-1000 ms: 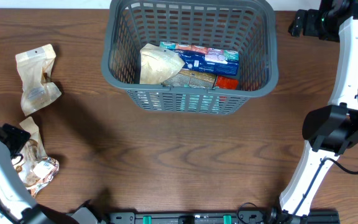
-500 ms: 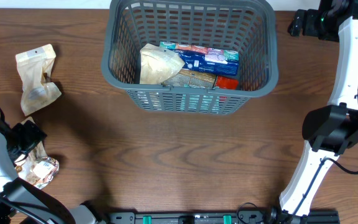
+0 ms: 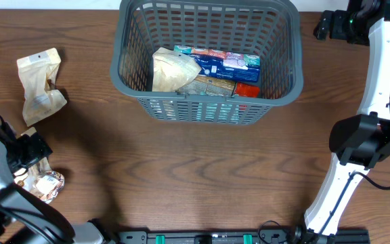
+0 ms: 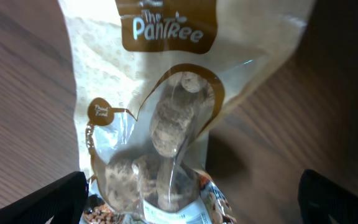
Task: Pack container
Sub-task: 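Grasp the printed beige pouch with the left gripper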
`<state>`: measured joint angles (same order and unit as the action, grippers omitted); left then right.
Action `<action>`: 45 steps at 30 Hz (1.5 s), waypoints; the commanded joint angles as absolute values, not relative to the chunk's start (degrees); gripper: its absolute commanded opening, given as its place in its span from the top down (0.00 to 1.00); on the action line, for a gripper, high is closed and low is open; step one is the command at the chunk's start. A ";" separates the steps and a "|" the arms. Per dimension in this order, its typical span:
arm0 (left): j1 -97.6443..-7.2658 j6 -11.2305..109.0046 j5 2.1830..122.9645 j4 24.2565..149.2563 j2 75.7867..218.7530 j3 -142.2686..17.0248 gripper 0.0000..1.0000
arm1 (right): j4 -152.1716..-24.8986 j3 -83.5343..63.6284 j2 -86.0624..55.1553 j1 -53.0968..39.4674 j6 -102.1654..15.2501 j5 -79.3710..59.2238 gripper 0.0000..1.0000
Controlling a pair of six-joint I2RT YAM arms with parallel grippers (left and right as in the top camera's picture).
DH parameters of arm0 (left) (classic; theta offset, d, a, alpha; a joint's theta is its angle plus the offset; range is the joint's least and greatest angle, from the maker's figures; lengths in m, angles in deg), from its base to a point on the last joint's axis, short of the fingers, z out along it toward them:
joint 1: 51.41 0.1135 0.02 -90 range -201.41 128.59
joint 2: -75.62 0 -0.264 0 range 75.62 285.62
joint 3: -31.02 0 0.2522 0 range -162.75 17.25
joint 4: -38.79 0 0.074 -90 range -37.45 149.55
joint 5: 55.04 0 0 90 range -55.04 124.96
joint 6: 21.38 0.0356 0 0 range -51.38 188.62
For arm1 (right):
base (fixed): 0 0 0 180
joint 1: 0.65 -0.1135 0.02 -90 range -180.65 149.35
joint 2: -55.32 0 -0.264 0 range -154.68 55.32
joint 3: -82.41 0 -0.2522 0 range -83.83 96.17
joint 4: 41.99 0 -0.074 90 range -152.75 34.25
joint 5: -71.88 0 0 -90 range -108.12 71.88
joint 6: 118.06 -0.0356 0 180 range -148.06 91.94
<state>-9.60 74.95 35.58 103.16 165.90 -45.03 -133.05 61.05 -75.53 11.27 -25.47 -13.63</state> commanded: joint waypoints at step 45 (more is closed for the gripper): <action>-9.32 71.61 35.86 103.64 179.52 -45.11 0.94 | -132.72 60.74 -75.42 10.94 -24.09 -13.17 0.01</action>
<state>-9.52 73.95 31.97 103.12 179.02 -45.14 -132.68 61.05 -75.53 11.27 -24.84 -13.65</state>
